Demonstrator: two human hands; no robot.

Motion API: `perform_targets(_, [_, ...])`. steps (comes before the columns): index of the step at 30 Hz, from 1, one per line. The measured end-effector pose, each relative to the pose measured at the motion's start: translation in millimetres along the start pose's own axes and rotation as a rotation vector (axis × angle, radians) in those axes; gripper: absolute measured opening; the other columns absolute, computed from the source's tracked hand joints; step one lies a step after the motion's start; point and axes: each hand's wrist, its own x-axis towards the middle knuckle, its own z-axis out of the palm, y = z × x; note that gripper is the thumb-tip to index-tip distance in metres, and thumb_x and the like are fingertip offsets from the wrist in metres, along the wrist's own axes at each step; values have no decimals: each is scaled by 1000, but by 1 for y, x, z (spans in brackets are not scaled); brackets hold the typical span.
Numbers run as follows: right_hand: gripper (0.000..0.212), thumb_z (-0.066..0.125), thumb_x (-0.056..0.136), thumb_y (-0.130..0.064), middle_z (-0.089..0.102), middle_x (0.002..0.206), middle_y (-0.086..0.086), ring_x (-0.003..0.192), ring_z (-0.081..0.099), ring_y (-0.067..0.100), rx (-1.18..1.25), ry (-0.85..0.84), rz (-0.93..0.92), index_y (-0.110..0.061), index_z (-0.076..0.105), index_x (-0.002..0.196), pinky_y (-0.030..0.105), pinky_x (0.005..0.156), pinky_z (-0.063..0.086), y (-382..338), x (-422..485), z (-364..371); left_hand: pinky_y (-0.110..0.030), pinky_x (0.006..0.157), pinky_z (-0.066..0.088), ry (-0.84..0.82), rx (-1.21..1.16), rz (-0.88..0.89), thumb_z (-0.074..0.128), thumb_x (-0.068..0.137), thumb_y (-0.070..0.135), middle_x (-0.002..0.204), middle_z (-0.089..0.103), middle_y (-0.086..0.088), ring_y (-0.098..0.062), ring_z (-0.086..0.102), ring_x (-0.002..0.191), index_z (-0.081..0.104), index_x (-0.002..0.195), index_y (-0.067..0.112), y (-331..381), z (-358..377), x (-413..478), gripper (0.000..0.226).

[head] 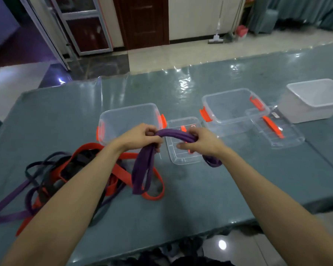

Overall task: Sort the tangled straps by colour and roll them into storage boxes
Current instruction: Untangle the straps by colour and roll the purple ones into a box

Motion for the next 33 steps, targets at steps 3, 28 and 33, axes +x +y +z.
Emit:
perform_targets(3, [84,80,58,-92,60,79,1,69,60,10,94,-16,26,-28,68,111,45,75,56,22,-7,25,-42,75,52,135,-346,-38,66,101,7,68,61,-9,-29,62,68,65,94,10,5,29,23,7])
perform_targets(28, [112,63,95,-63,22,170,28,160,21,44,-435,121,288,-2,4,169,58,128,25,112,52,120,-47,108,34,563,997,-222,64,95,11,128,66,-13,-38,58,123,62,133,11,-107,60,87,38])
perform_targets(33, [99,30,103,-74,9,174,34,163,10,48,-668,70,267,-2,15,170,65,130,14,133,51,129,-48,93,36,601,978,-86,61,86,-3,107,67,-10,-36,62,104,66,113,14,-116,67,86,33])
